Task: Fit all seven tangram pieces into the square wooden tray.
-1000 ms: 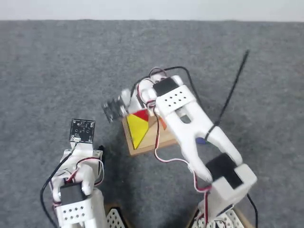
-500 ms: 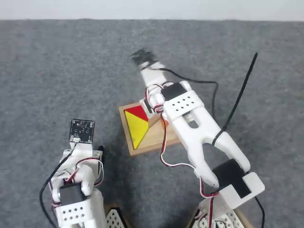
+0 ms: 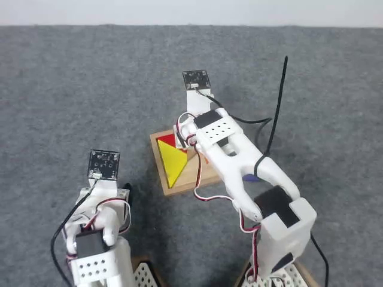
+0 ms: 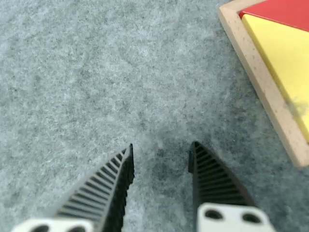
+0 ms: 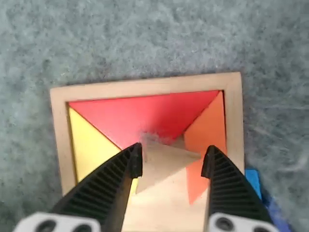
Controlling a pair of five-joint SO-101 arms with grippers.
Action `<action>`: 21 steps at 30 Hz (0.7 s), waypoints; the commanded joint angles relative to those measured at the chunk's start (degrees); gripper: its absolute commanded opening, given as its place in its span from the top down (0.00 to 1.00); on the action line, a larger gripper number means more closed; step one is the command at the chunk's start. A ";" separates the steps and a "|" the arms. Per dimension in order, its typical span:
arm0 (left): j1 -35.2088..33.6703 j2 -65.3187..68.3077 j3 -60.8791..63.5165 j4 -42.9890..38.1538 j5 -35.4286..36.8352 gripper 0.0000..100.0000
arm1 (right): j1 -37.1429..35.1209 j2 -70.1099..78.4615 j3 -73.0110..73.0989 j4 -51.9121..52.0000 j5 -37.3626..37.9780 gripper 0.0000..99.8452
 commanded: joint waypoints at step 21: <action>0.09 -1.05 -0.48 0.35 0.35 0.81 | -5.41 -2.07 -7.56 7.52 0.79 0.79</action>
